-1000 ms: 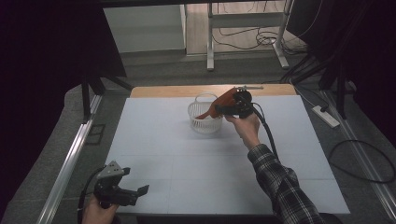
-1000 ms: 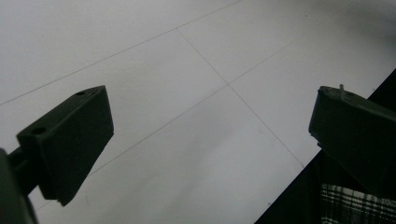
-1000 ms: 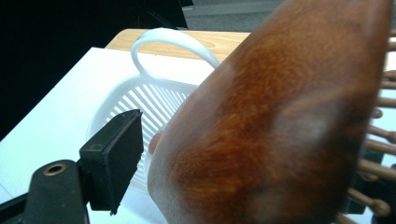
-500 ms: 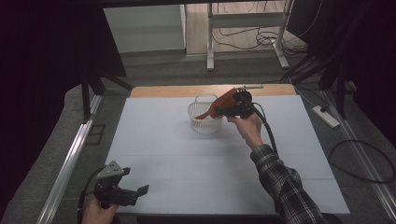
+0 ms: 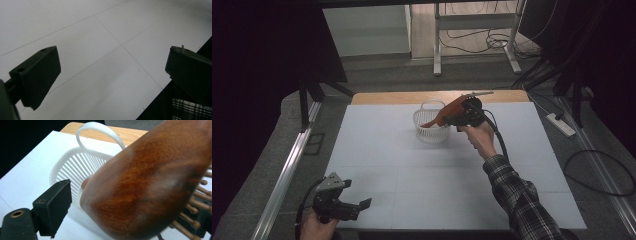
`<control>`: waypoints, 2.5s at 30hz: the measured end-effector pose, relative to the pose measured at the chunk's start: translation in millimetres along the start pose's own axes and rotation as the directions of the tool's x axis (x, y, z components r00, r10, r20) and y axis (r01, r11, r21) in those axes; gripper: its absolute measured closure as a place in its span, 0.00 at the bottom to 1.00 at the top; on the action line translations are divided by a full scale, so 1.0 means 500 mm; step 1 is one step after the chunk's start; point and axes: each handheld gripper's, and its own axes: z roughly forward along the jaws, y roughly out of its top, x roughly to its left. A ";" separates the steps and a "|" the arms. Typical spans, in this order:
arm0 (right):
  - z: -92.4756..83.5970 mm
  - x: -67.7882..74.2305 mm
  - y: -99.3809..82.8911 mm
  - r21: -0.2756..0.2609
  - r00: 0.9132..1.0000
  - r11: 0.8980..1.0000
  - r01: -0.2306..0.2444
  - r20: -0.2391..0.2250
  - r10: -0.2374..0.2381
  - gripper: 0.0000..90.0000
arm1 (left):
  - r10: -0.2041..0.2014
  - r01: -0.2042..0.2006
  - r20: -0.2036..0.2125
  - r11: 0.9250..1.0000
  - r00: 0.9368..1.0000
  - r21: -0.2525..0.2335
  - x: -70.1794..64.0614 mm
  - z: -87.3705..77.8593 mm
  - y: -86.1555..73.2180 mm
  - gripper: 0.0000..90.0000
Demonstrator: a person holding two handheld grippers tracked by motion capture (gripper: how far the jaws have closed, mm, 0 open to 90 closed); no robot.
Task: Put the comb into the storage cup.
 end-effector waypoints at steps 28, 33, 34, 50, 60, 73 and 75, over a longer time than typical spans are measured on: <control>-0.026 0.006 -0.002 0.053 0.982 0.983 0.173 0.062 -0.177 0.00 | 0.000 0.000 0.000 1.000 1.000 0.000 0.000 0.000 0.000 0.01; -0.034 0.007 -0.007 0.052 0.978 0.979 0.196 0.066 -0.200 0.00 | -0.010 0.010 0.007 1.000 1.000 -0.008 0.002 -0.002 -0.001 0.01; -0.035 0.007 -0.008 0.053 0.977 0.979 0.199 0.065 -0.202 0.00 | -0.011 0.011 0.008 1.000 1.000 -0.010 0.004 -0.003 -0.001 0.01; -0.059 0.004 -0.033 0.043 0.976 0.976 0.212 0.047 -0.214 0.00 | -0.033 0.034 0.009 0.999 0.999 -0.035 0.007 -0.008 -0.003 0.00; -0.069 0.008 -0.052 0.033 0.974 0.975 0.221 0.032 -0.222 0.00 | -0.027 0.027 0.000 0.999 1.000 -0.032 0.006 -0.008 -0.003 0.00; -0.088 0.013 -0.065 0.031 0.972 0.972 0.232 0.026 -0.233 0.00 | -0.021 0.021 0.010 0.999 1.000 -0.029 0.005 -0.007 -0.003 0.00; -0.091 0.014 -0.067 0.030 0.972 0.972 0.232 0.022 -0.233 0.00 | -0.021 0.021 0.011 0.999 1.000 -0.029 0.005 -0.007 -0.003 0.00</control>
